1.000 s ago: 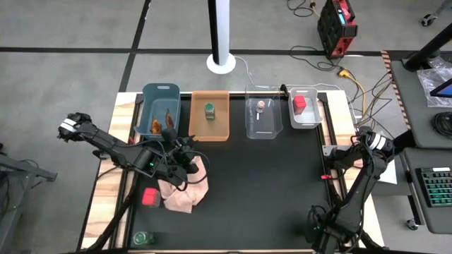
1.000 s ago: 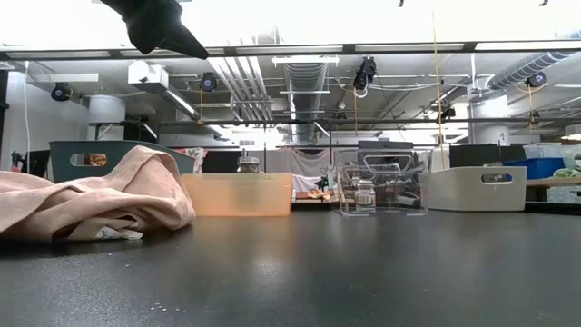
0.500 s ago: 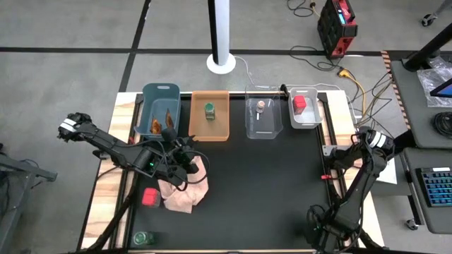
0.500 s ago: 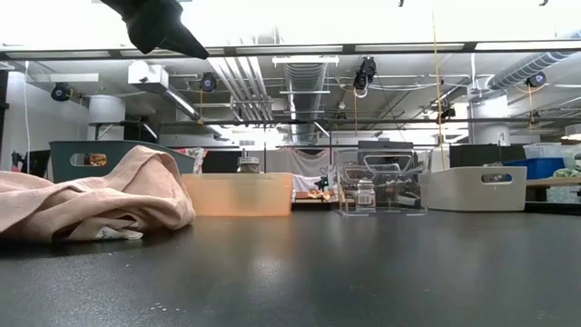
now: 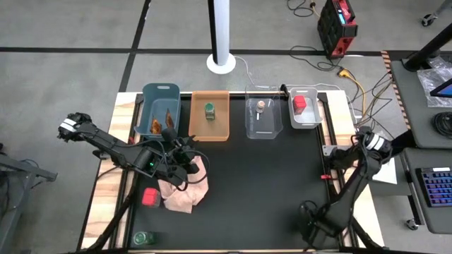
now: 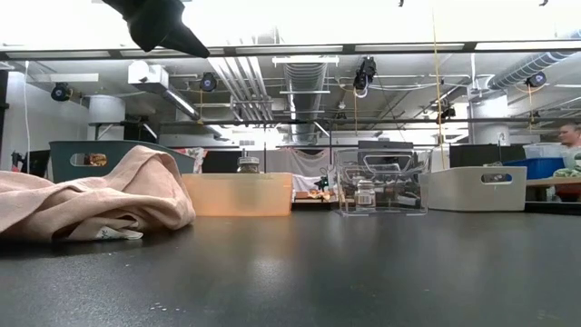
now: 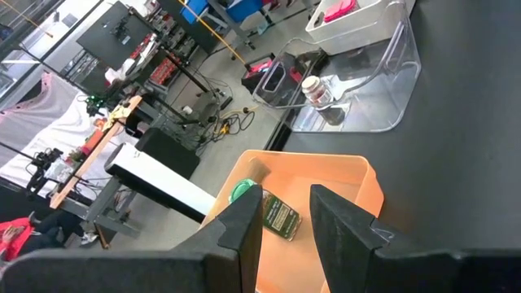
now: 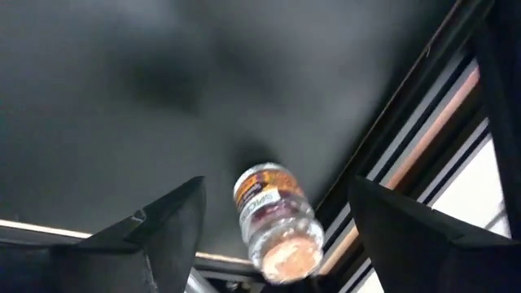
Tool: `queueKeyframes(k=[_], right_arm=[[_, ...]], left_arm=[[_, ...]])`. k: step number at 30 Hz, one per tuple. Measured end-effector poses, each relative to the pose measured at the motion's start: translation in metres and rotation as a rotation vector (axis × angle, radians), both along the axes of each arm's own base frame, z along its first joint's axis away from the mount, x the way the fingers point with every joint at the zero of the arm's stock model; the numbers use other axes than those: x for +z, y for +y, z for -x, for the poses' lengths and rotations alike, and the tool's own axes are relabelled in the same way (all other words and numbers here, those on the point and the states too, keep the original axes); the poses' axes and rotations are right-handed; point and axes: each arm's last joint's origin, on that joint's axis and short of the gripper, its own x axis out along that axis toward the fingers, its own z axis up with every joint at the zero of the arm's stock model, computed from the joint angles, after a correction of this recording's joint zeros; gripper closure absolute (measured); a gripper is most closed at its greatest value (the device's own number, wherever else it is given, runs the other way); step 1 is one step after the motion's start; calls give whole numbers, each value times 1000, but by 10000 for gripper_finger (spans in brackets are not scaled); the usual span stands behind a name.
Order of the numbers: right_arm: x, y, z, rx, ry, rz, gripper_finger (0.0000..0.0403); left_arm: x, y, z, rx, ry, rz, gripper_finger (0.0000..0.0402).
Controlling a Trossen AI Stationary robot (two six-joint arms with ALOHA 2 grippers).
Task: Sort spices by type
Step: Put the brown seasoning bottle into the transparent bin
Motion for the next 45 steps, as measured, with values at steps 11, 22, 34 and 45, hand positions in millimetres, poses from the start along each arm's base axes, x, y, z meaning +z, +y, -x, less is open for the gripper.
queueKeyframes(k=[11,22,34,45], right_arm=[[16,-7,-32,362,-63,-243,213],[29,30,-4,910,-149,-534,392],[-15,50,6,1031,-11,-496,394],[-24,33,11,1119,168,-353,394]], left_arm=[[0,0,0,0,-7,3,312],[0,-1,-1,-16,-8,35,312],[0,-1,-1,-16,-21,42,312],[0,-1,-1,-16,-22,43,312]])
